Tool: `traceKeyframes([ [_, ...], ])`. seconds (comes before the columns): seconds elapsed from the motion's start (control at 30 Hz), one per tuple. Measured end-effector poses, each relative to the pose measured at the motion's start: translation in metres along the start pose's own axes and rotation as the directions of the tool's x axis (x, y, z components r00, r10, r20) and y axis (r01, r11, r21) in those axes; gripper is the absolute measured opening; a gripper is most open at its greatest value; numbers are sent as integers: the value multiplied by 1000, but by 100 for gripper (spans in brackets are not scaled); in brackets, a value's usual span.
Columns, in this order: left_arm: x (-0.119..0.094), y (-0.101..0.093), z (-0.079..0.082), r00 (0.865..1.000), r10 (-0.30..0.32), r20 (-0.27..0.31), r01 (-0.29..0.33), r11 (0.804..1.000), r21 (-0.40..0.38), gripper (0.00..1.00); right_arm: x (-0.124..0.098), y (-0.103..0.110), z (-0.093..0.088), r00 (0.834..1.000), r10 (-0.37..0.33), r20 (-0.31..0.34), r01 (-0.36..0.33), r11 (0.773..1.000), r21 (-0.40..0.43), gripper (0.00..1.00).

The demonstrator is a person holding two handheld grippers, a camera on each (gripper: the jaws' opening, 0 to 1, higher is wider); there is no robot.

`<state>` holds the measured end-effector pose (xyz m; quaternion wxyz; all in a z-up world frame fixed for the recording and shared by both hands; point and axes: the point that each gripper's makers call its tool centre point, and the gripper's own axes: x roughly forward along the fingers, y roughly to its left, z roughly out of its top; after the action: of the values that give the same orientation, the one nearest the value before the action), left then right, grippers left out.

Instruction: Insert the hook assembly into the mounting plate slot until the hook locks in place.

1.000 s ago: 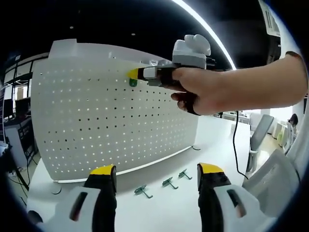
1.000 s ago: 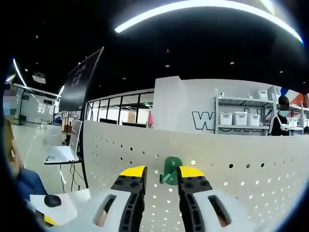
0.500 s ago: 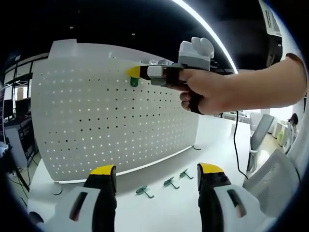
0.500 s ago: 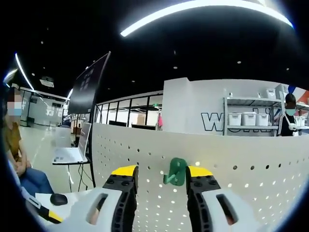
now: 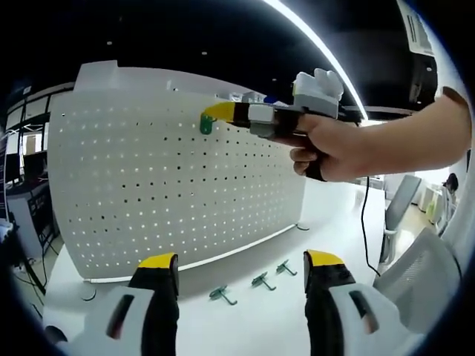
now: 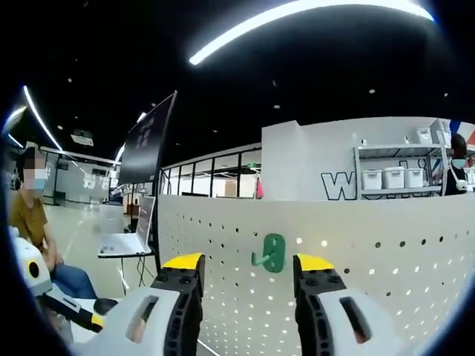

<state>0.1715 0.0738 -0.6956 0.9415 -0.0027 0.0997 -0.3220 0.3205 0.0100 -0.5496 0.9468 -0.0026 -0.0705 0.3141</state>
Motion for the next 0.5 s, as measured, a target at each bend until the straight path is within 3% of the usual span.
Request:
traceKeyframes([
  [0.5,-1,1,1,1000,3,3,-3,1000,5,71,-15,5,-5,999,34,-12,-34,999,11,48],
])
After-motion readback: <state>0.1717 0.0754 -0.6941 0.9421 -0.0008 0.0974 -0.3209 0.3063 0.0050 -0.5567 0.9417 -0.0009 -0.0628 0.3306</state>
